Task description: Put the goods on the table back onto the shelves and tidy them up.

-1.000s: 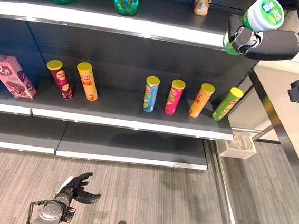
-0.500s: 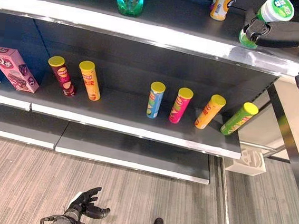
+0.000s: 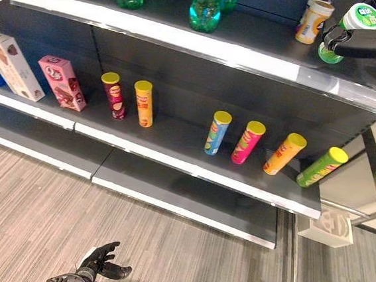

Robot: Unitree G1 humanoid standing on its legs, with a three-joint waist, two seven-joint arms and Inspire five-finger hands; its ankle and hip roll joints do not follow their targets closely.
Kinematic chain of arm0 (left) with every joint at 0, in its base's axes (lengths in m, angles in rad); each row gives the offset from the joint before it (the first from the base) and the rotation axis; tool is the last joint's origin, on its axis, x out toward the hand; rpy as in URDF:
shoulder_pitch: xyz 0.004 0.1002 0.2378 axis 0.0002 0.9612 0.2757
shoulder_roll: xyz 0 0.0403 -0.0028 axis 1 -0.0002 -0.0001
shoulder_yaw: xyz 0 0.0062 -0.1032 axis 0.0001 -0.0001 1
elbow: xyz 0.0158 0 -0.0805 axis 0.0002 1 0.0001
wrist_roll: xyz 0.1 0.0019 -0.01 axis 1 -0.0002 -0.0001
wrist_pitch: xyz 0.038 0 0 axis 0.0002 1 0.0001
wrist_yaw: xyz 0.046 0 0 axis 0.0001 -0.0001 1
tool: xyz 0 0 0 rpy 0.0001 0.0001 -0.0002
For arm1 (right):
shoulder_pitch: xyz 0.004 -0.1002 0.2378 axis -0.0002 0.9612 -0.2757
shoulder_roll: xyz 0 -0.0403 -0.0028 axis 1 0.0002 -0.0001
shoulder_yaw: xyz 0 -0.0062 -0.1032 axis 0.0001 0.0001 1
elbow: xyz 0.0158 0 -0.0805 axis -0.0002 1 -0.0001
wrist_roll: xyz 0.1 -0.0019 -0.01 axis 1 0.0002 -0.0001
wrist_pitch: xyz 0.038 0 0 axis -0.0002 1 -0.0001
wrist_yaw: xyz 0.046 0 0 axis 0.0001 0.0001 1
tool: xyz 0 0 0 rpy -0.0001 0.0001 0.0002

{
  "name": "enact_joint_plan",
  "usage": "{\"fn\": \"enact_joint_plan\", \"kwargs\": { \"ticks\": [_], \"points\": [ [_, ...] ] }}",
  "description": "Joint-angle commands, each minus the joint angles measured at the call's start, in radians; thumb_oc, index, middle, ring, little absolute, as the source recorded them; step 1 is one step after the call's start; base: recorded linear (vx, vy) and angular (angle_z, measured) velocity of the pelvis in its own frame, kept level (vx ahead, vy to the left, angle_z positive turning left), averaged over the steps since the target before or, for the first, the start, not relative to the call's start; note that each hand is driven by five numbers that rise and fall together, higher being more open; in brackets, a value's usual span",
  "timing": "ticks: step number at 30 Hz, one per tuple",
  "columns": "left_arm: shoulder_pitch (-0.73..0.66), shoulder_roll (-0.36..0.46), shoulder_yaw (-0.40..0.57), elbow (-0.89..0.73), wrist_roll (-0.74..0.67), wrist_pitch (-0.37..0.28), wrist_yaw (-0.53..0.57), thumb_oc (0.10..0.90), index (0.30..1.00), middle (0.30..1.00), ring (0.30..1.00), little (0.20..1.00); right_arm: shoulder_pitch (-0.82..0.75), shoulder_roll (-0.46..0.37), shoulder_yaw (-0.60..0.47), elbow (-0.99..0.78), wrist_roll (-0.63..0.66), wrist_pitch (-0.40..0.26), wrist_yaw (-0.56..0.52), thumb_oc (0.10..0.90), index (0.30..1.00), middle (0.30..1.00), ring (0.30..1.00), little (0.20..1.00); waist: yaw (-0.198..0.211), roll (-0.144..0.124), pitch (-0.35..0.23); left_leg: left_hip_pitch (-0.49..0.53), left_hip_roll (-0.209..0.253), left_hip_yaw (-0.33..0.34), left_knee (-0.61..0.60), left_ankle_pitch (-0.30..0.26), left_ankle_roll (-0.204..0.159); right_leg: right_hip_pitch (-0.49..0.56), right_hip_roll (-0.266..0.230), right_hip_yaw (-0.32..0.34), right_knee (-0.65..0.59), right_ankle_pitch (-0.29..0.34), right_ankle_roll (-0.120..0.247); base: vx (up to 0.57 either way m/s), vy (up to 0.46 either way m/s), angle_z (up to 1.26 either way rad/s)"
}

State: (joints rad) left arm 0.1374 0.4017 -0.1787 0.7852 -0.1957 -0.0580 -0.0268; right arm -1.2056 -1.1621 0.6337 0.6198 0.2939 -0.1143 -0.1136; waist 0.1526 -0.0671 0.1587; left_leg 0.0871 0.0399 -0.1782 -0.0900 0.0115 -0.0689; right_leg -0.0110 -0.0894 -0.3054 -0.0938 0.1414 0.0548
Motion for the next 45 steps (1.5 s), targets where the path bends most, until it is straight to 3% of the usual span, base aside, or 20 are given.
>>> {"fn": "enact_joint_plan", "kwargs": {
  "ticks": [1,7,26,28,29,30,45],
  "points": [
    [-0.043,0.076,-0.042,-0.029,-0.021,-0.042,0.017,0.800,0.900,0.900,0.900,0.900,-0.206,-0.011,0.042,0.061,0.026,-0.028,-0.040,0.400,0.300,0.300,0.300,0.300,0.014,-0.053,-0.084,-0.042,0.031,0.072,0.003,-0.005,-0.064,0.102,-0.054,-0.027,0.007,-0.092,0.115,0.00,-0.015,0.14],
    [-0.048,0.078,-0.048,-0.046,-0.033,-0.047,0.022,0.800,0.900,0.900,0.900,0.900,-0.258,0.000,0.103,0.126,0.017,-0.020,-0.026,0.400,0.300,0.300,0.300,0.300,0.019,-0.058,-0.081,-0.052,0.030,0.061,0.003,-0.003,-0.068,0.105,-0.055,-0.046,0.007,-0.096,0.114,0.01,-0.019,0.14],
    [-0.061,0.074,-0.061,-0.050,-0.058,-0.049,0.031,0.800,0.900,0.900,0.900,0.900,-0.339,0.076,0.148,0.325,-0.024,0.014,-0.032,0.400,0.300,0.300,0.300,0.300,0.033,-0.055,-0.070,-0.086,0.033,0.024,0.003,0.011,-0.083,0.111,-0.053,-0.094,0.007,-0.111,0.109,0.01,-0.021,0.10],
    [-0.063,0.075,-0.061,-0.048,-0.058,-0.051,0.032,0.800,0.900,0.900,0.900,0.900,-0.348,0.085,0.163,0.334,-0.036,0.017,-0.026,0.620,0.629,0.629,0.629,0.629,0.031,-0.057,-0.071,-0.081,0.035,0.028,0.003,0.007,-0.082,0.112,-0.052,-0.090,0.007,-0.113,0.108,0.00,0.000,0.00],
    [-0.063,0.075,-0.061,-0.049,-0.058,-0.051,0.033,0.800,0.900,0.900,0.900,0.900,-0.351,0.088,0.167,0.339,-0.041,0.017,-0.028,0.764,0.846,0.846,0.846,0.846,0.031,-0.057,-0.071,-0.080,0.035,0.030,0.003,0.006,-0.082,0.112,-0.052,-0.089,0.007,-0.113,0.108,0.00,0.000,0.00],
    [-0.064,0.075,-0.061,-0.050,-0.057,-0.052,0.034,0.800,0.900,0.900,0.900,0.900,-0.362,0.091,0.181,0.350,-0.062,0.022,-0.030,0.800,0.900,0.900,0.900,0.900,0.028,-0.059,-0.072,-0.076,0.035,0.033,0.003,0.003,-0.081,0.113,-0.051,-0.087,0.007,-0.114,0.107,0.00,0.000,0.00],
    [-0.065,0.069,-0.053,-0.045,-0.044,-0.054,0.045,0.800,0.900,0.900,0.900,0.900,-0.401,0.082,0.219,0.369,-0.156,0.037,-0.061,0.800,0.900,0.900,0.900,0.900,0.004,-0.053,-0.074,-0.065,0.039,0.055,0.003,-0.009,-0.076,0.111,-0.052,-0.068,0.007,-0.114,0.109,0.00,0.000,-0.02]
  ]
}}
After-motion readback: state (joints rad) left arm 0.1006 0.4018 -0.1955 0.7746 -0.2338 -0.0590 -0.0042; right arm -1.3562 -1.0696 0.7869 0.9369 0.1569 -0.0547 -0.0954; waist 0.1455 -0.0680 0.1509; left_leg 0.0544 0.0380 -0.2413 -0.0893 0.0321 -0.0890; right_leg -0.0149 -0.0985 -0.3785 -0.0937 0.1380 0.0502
